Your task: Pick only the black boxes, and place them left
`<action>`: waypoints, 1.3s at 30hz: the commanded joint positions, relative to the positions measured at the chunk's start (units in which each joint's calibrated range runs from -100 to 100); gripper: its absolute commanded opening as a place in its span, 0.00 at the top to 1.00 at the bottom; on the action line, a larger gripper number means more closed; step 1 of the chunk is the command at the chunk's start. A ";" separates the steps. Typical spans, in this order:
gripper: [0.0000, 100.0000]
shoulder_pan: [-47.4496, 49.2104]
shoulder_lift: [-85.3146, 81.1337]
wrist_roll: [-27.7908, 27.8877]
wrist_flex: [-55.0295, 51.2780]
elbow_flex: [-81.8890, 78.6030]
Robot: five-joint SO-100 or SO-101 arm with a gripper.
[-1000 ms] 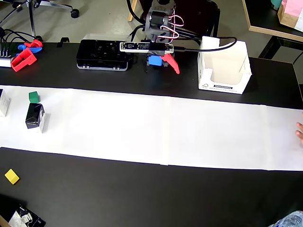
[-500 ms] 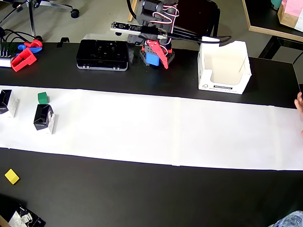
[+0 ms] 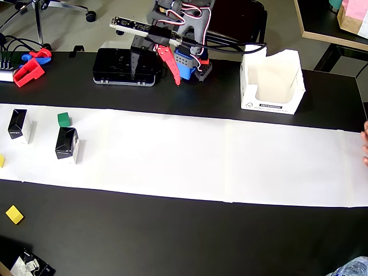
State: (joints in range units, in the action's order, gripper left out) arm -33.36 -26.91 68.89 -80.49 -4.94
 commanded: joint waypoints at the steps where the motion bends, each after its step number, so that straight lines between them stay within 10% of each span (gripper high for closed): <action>1: 0.51 -2.54 3.40 0.11 -0.27 11.86; 39: 0.51 -7.65 56.58 7.22 0.60 60.08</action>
State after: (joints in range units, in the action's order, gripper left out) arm -41.39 27.97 76.21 -80.49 46.16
